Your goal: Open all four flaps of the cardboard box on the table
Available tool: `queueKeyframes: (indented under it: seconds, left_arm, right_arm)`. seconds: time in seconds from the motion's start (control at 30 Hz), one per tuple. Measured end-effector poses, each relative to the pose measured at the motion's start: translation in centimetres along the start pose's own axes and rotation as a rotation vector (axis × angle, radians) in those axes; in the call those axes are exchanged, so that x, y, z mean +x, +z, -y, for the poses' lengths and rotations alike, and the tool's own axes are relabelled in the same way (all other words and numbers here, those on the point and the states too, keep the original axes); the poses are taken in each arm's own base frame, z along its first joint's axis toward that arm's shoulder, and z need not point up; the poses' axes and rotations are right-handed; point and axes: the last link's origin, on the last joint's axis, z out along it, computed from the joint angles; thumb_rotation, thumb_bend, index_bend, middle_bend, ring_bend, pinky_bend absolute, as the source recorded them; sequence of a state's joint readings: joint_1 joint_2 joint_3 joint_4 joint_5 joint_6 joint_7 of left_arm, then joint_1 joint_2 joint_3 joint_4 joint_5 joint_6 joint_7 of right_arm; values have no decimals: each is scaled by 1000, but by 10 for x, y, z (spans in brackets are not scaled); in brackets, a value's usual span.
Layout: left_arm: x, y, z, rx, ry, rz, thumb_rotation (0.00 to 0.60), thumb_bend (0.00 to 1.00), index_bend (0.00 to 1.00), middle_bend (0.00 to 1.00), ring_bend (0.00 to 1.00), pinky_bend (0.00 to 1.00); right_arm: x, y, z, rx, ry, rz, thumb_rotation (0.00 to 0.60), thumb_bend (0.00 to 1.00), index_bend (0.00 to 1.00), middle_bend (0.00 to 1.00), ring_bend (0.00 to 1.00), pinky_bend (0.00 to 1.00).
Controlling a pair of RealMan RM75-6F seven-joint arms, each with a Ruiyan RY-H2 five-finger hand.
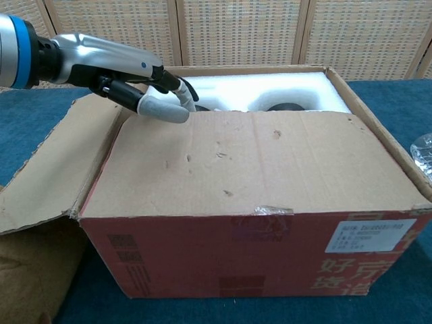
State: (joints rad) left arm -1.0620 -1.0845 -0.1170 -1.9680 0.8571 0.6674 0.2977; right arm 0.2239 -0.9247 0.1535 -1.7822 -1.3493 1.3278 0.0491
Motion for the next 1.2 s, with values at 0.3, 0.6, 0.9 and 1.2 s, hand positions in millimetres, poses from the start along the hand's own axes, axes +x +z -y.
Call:
queueKeyframes:
  seconds: [0.3, 0.6, 0.9, 1.2]
  left_arm:
    - [3, -5, -3, -11, -35, 26, 160, 264, 254, 92, 0, 0]
    - [18, -21, -7, -52, -203, -2, 161, 261, 258, 93, 0, 0]
    - [32, -40, -9, -107, -373, -1, 159, 254, 258, 92, 0, 0]
    - [37, -59, -14, -171, -517, 48, 158, 250, 258, 92, 0, 0]
  right_arm:
    - [1, 0, 2, 2, 1, -6, 600, 131, 126, 70, 0, 43]
    - [0, 2, 4, 5, -2, -3, 600, 131, 126, 70, 0, 44]
    - [-1, 3, 7, 10, -9, -1, 600, 132, 126, 70, 0, 44]
    - [0, 4, 11, 14, -14, -1, 600, 131, 126, 70, 0, 44]
